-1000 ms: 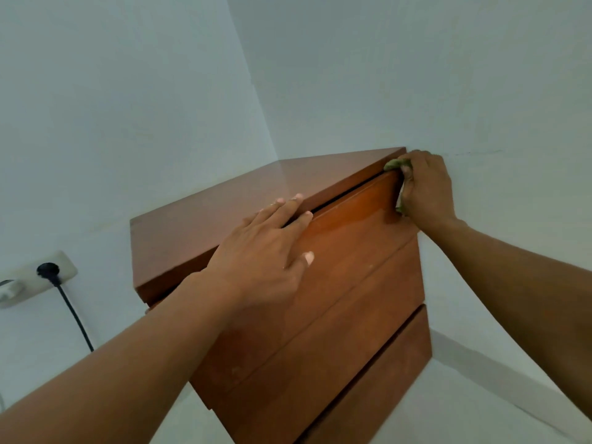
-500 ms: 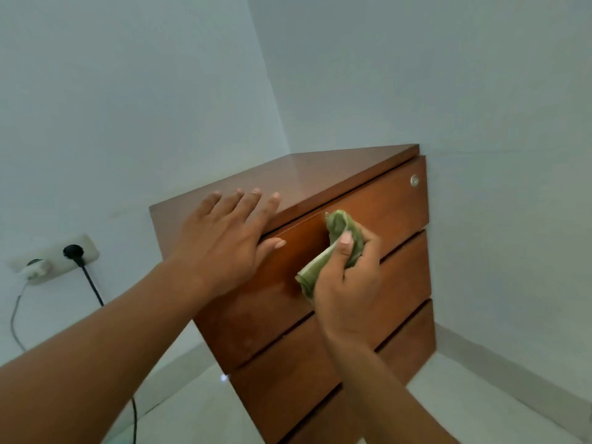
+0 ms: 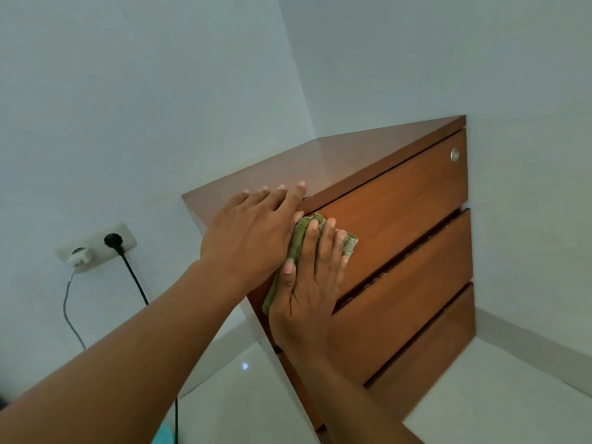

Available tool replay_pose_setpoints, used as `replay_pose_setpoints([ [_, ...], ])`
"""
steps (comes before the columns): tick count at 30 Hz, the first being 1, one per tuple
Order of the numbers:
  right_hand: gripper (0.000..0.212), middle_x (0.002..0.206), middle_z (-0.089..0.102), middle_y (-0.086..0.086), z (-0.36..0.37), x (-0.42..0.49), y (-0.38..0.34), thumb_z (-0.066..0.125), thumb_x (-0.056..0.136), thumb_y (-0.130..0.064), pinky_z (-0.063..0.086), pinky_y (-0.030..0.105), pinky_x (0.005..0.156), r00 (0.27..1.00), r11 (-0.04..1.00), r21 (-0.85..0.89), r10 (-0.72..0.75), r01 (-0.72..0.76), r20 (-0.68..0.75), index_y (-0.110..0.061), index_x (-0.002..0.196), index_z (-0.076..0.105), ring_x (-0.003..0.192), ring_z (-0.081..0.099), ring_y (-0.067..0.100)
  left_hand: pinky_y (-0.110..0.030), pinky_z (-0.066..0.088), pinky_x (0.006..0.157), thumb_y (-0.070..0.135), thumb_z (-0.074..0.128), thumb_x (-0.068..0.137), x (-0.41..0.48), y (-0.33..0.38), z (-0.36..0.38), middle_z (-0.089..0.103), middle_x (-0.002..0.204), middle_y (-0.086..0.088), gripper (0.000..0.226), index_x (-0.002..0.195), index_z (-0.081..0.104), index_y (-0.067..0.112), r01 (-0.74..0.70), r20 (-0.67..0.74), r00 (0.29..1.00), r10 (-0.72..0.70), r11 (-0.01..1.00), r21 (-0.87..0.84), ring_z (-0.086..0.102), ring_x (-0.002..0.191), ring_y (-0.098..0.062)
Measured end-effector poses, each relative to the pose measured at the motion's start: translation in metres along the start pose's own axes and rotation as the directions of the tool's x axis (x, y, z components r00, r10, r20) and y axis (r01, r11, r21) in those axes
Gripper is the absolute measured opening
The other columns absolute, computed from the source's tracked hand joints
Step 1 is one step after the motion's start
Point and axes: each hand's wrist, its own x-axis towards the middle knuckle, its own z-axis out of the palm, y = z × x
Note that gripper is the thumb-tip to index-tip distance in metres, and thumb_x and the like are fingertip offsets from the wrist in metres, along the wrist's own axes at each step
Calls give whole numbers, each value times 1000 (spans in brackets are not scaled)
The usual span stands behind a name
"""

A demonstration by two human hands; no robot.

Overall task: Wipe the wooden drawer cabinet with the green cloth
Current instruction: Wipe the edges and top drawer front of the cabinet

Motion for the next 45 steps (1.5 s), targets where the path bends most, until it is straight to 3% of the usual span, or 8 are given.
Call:
replay_pose_setpoints([
  [6, 59, 172, 0, -4, -8, 59, 23, 20, 106, -37, 1, 51, 128, 995, 999, -12, 43, -44, -88, -23, 163, 10, 159, -8, 17, -51, 29, 119, 47, 5, 101, 7, -7, -6, 44, 157, -8, 62, 154, 32, 27, -52, -20, 998, 55, 992, 116, 39, 145, -30],
  [17, 59, 172, 5, -2, -73, 226, 187, 14, 107, -42, 4, 46, 129, 926, 940, -4, 337, -342, -170, -25, 163, 5, 159, 1, 19, -47, 20, 124, 47, 13, 105, 86, 45, -1, 14, 169, -1, 56, 160, 3, 35, -157, -25, 987, 156, 988, -3, 18, 154, -26],
  [21, 55, 164, 31, 4, -82, 240, 213, 22, 107, -36, 16, 41, 126, 919, 949, 19, 310, -315, -242, -20, 159, 27, 151, 25, 23, -48, 17, 125, 42, 10, 106, 96, 51, 2, 13, 170, -2, 56, 160, 2, 29, -166, -57, 984, 167, 986, 21, 15, 155, -27],
  [24, 42, 134, 58, 13, -90, 238, 222, 31, 106, -29, 38, 43, 109, 791, 869, 122, 489, -480, -369, -9, 132, 56, 126, 49, 32, -47, 14, 125, 43, 12, 106, 96, 54, 0, 8, 170, -2, 58, 161, 0, 28, -163, -24, 986, 163, 987, 16, 9, 156, -26],
  [29, 39, 115, 67, 5, -89, 190, 169, 33, 104, -36, 52, 43, 97, 562, 700, 418, 714, -579, -417, -11, 117, 60, 106, 65, 25, -45, 11, 126, 42, 18, 108, 89, 44, -3, 3, 171, 3, 57, 161, -2, 34, -184, 55, 980, 193, 974, -136, 4, 156, -20],
  [33, 31, 103, 68, -13, -75, 88, 54, 39, 107, -34, 52, 21, 81, 725, 746, 536, 612, -395, -317, -20, 124, 61, 94, 65, -4, -47, 13, 126, 41, 13, 107, 51, 22, -5, 13, 170, -2, 57, 162, 6, 29, -210, -10, 978, 210, 978, 11, 9, 156, -25],
  [37, 45, 160, 40, -9, -23, -15, -19, 34, 107, -36, 37, 48, 119, 905, 819, 481, 411, -313, -112, -30, 150, 43, 152, 30, 12, -55, 24, 121, 30, 27, 107, 0, -9, 0, 27, 165, -12, 54, 158, 29, 14, -294, -116, 936, 332, 919, 262, 21, 153, -33],
  [45, 62, 171, 11, 8, 16, -28, -15, 27, 103, -32, 19, 57, 125, 971, 979, 54, 204, -198, -124, -8, 160, 21, 159, 4, 28, -54, 11, 125, 30, 13, 106, -32, -22, 11, 11, 168, -16, 59, 160, 18, 6, -392, -21, 893, 449, 802, 451, 7, 156, -34],
])
